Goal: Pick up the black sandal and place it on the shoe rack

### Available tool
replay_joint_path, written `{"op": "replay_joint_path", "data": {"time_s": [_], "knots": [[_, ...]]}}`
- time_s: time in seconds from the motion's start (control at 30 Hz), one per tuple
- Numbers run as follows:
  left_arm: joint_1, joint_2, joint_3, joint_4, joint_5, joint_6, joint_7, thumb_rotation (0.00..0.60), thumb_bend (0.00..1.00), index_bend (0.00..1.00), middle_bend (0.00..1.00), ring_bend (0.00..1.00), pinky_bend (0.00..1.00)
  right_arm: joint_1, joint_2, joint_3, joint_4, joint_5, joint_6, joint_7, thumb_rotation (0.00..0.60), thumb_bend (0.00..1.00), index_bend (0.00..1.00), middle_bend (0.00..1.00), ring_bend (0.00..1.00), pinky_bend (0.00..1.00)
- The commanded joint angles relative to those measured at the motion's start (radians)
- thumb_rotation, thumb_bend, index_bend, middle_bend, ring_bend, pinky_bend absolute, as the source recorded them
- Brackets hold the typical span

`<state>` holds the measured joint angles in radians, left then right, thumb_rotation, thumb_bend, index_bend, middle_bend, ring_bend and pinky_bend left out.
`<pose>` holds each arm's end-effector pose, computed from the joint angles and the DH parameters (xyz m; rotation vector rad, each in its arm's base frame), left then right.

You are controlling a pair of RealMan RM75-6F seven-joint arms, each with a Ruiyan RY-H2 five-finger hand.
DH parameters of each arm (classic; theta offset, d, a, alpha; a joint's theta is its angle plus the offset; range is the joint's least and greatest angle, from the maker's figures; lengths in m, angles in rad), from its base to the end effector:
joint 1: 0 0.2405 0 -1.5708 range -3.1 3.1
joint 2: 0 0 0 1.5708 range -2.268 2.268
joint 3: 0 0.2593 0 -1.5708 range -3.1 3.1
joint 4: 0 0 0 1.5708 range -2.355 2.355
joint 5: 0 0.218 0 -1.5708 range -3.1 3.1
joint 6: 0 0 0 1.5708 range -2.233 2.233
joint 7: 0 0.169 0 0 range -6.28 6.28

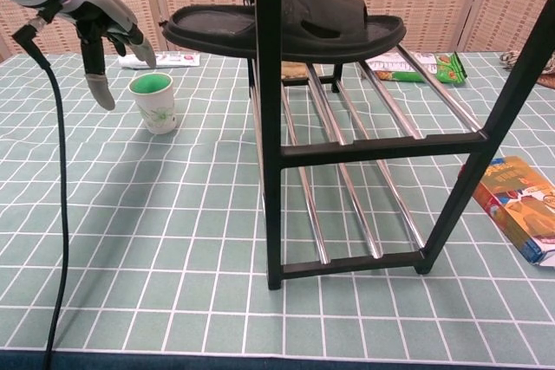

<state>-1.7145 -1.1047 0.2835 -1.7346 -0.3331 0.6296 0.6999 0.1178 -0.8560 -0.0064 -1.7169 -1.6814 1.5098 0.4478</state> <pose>-0.0724 0.4312 0.0677 -1.8164 -1.1138 -0.1881 -0.2821 -0.2008 0.2073 1.4783 -1.0962 1.1893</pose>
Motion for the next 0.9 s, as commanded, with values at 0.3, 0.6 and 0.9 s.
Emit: {"op": "replay_joint_path", "data": {"time_s": [0.3, 0.6, 0.9], "knots": [[-0.049, -0.048, -0.015, 0.021, -0.065, 0.014, 0.057, 0.600, 0.15, 0.09, 0.03, 0.00, 0.13, -0.005, 0.007, -0.004, -0.001, -0.008, 0.009, 0.008, 0.600, 0.45, 0.00, 0.00, 0.00, 0.09], [-0.077, -0.077, -0.030, 0.044, -0.119, 0.020, 0.107, 0.600, 0.15, 0.09, 0.03, 0.00, 0.13, -0.006, 0.011, -0.005, 0.000, -0.008, 0.011, 0.015, 0.600, 0.45, 0.00, 0.00, 0.00, 0.09], [-0.108, -0.100, -0.060, 0.042, -0.173, 0.048, 0.165, 0.600, 0.15, 0.09, 0.03, 0.00, 0.13, -0.010, 0.015, -0.006, 0.000, -0.016, 0.023, 0.021, 0.600, 0.45, 0.00, 0.00, 0.00, 0.09]]}}
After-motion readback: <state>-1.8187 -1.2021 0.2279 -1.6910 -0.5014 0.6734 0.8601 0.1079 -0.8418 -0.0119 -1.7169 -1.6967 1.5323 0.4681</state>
